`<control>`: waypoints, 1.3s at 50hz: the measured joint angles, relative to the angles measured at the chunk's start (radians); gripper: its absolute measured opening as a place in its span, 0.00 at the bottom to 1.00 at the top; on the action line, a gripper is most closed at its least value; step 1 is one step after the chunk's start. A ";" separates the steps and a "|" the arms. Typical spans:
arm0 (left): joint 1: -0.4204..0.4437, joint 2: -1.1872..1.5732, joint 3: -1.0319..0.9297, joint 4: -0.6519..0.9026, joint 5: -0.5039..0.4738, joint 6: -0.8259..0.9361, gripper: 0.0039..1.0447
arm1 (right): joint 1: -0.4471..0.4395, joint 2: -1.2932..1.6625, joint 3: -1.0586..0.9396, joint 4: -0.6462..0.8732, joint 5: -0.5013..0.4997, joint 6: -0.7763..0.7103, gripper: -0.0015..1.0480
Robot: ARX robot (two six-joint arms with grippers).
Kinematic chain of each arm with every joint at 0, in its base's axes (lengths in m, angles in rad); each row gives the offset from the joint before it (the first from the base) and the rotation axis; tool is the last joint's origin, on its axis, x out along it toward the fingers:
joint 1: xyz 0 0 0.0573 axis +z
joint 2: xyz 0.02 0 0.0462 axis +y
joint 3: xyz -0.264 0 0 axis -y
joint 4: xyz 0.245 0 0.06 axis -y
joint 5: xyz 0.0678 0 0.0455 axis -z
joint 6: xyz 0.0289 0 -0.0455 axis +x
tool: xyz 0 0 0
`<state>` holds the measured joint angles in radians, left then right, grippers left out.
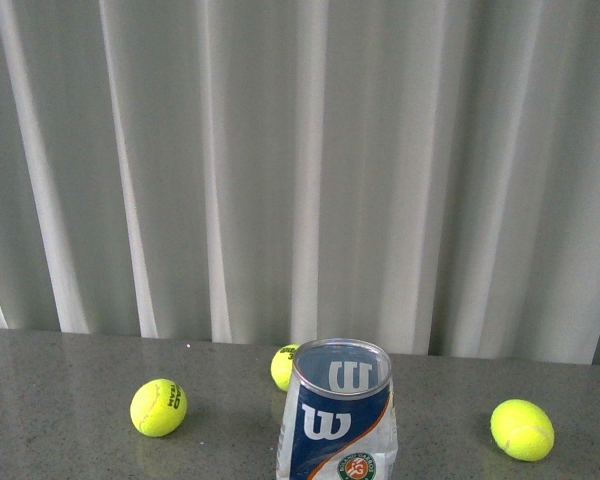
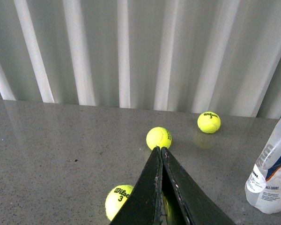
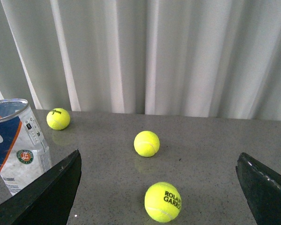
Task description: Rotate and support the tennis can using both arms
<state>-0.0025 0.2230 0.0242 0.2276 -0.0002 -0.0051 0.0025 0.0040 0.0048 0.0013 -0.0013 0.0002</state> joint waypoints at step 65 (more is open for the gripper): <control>0.000 -0.219 0.000 -0.227 0.000 0.001 0.94 | 0.000 0.000 0.000 0.000 0.000 0.000 0.93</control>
<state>-0.0025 0.0040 0.0246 0.0006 -0.0002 -0.0040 0.0025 0.0040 0.0048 0.0013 -0.0013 -0.0002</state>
